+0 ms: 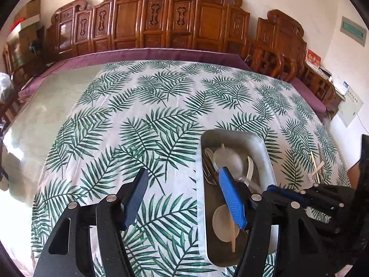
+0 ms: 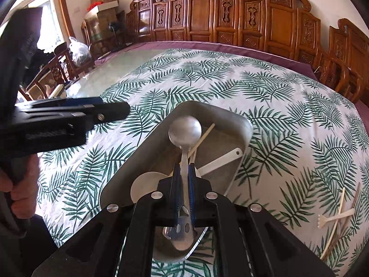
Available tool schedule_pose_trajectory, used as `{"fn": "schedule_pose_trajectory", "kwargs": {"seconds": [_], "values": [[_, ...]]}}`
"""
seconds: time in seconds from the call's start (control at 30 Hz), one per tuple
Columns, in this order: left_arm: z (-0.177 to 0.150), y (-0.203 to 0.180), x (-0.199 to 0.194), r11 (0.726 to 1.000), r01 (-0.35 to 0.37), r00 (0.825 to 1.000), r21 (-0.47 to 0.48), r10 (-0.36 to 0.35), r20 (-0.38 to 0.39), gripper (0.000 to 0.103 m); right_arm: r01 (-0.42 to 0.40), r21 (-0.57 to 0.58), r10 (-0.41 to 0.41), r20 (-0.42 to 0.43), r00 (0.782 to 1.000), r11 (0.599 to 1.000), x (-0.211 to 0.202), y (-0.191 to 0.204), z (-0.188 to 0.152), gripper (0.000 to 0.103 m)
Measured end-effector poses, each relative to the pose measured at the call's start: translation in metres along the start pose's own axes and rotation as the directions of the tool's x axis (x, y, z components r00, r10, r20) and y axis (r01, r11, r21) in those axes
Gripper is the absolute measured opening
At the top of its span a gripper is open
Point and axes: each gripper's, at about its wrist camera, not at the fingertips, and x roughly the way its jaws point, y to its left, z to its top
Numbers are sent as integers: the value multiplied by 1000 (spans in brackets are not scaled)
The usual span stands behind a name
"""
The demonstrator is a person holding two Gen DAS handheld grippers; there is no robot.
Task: Organize utensils
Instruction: 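Lower the metal spoon into the grey tray and open the right tool, then grasp a white plastic fork with the left tool while the right tool returns to the pile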
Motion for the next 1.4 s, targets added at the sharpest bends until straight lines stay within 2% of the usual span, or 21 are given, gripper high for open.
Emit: {"fn": "schedule_pose_trajectory", "kwargs": {"seconds": [0.1, 0.13, 0.37, 0.6, 0.7, 0.8, 1.03, 1.23, 1.4], "values": [[1, 4, -1, 1000, 0, 1000, -8, 0, 3, 61, 12, -10, -12, -20, 1000, 1000, 12, 4, 1, 8], [2, 4, -2, 1000, 0, 1000, -9, 0, 5, 61, 16, -10, -16, -27, 1000, 1000, 16, 5, 1, 0], [2, 5, -3, 1000, 1, 1000, -12, 0, 8, 61, -3, 21, 4, -43, 999, 1000, 27, 1, 1, 0], [2, -2, -4, 1000, 10, 1000, 0, -10, 11, 62, -44, 29, 44, 7, 999, 999, 0, -12, -2, 1], [2, -10, -5, 1000, 24, 999, 10, -24, 21, 69, -47, 34, 45, 45, 998, 998, -25, -26, -8, 1], [2, -24, -7, 999, 45, 998, 28, -46, 30, 71, -19, 45, 16, 73, 997, 999, -53, -47, -19, 1], [-5, -75, -3, 988, 113, 993, 102, -115, 16, 71, 137, 109, -146, 87, 985, 985, -112, -115, -59, 1], [-14, -118, -4, 971, 169, 985, 172, -172, 1, 71, 228, 182, -241, 56, 969, 957, -130, -172, -91, 2], [-22, -149, 4, 952, 232, 973, 198, -226, -50, 71, 257, 235, -275, 44, 961, 937, -125, -207, -110, 7]]}}
